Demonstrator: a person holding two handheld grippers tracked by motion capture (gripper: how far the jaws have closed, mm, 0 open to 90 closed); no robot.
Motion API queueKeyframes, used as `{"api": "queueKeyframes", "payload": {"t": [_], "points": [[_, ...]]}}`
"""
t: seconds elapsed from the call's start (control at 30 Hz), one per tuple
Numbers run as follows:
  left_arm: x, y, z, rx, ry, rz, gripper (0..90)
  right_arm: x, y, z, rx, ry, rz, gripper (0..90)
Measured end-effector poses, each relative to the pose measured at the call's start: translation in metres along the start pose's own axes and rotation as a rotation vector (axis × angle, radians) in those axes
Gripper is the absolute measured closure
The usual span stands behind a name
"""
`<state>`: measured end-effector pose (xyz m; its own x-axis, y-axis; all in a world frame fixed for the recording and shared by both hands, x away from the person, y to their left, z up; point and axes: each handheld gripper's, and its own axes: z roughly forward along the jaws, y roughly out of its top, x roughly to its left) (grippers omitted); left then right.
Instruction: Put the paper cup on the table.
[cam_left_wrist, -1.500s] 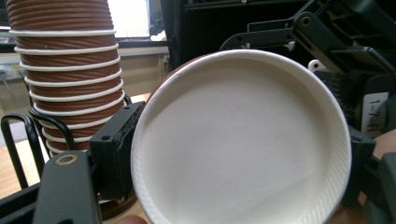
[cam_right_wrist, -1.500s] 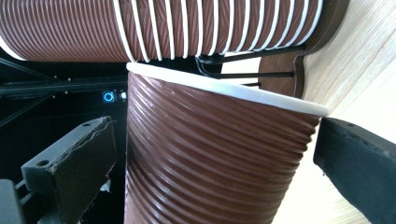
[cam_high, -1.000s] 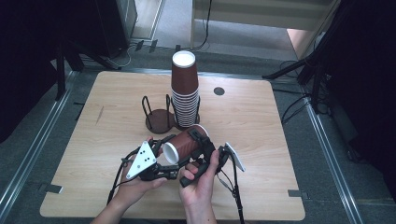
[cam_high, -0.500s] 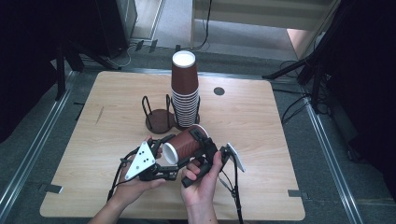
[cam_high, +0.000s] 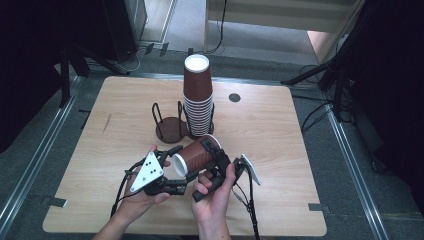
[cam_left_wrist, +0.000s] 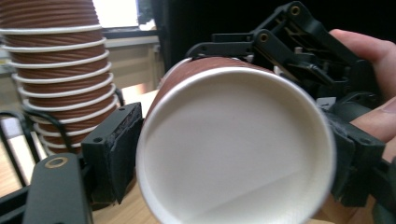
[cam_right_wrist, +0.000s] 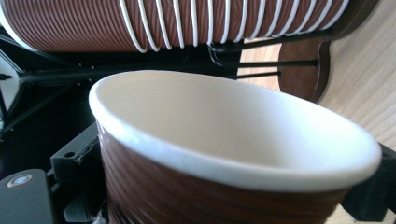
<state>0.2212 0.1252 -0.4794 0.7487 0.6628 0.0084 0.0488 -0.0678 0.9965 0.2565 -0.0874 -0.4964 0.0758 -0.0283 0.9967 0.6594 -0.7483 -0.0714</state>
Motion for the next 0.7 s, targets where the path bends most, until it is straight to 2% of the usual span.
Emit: {"api": "queueKeyframes", "payload": {"t": [0.07, 0.17, 0.27, 0.4, 0.47, 0.57, 0.7], "points": [[0.001, 0.000, -0.001, -0.013, 0.007, 0.013, 13.2, 0.000, 0.001, 0.000, -0.009, 0.002, -0.007, 8.7], [0.004, 0.001, -0.003, -0.022, -0.005, -0.030, 10.4, 0.001, 0.001, -0.001, -0.020, -0.003, -0.009, 8.7], [0.005, 0.001, -0.005, -0.025, -0.001, -0.032, 8.8, 0.001, 0.002, -0.002, -0.032, -0.006, -0.009, 8.7], [0.004, 0.003, -0.008, -0.009, -0.007, -0.035, 6.3, 0.001, 0.002, -0.004, -0.039, -0.003, -0.025, 8.7], [0.004, 0.003, -0.009, 0.002, -0.018, -0.026, 4.9, 0.001, 0.003, -0.005, -0.057, 0.008, -0.020, 8.7], [0.002, 0.003, -0.011, 0.005, -0.036, -0.022, 2.9, 0.002, 0.005, -0.006, -0.094, 0.016, -0.041, 8.7], [0.003, 0.002, -0.011, 0.038, -0.015, -0.019, 0.0, 0.002, 0.010, -0.006, -0.115, 0.021, -0.048, 8.7]]}}
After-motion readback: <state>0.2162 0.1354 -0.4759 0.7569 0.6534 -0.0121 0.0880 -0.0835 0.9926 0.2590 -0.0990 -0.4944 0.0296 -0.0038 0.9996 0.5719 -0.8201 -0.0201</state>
